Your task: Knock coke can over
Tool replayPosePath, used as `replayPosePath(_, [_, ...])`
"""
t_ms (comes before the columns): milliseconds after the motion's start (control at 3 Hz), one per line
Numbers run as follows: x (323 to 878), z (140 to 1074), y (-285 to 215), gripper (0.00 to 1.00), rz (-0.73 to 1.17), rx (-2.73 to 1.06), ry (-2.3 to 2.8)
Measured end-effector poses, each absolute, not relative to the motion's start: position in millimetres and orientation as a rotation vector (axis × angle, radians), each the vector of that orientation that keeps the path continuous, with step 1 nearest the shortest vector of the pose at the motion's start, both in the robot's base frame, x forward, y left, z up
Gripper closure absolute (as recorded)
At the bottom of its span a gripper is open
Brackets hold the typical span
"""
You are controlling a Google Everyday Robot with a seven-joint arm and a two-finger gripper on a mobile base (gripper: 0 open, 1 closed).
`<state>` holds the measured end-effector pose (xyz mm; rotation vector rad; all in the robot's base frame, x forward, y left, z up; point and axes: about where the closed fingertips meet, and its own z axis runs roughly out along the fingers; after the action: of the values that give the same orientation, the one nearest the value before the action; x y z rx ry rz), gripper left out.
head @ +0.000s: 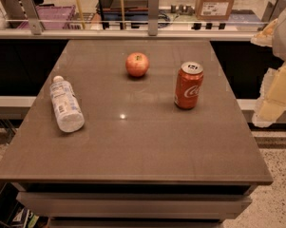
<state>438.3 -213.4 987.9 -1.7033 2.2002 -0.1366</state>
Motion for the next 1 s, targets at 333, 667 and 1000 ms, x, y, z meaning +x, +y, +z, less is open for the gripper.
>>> replayPosePath(333, [438.3, 988.5, -213.4, 0.00, -0.137, -1.702, 2.198])
replayPosePath(667, [439.0, 994.6, -221.0, 0.00, -0.072, -1.633, 2.180])
replayPosePath(1000, [444.4, 1005.6, -236.4, 0.00, 0.070, -1.457, 2.152])
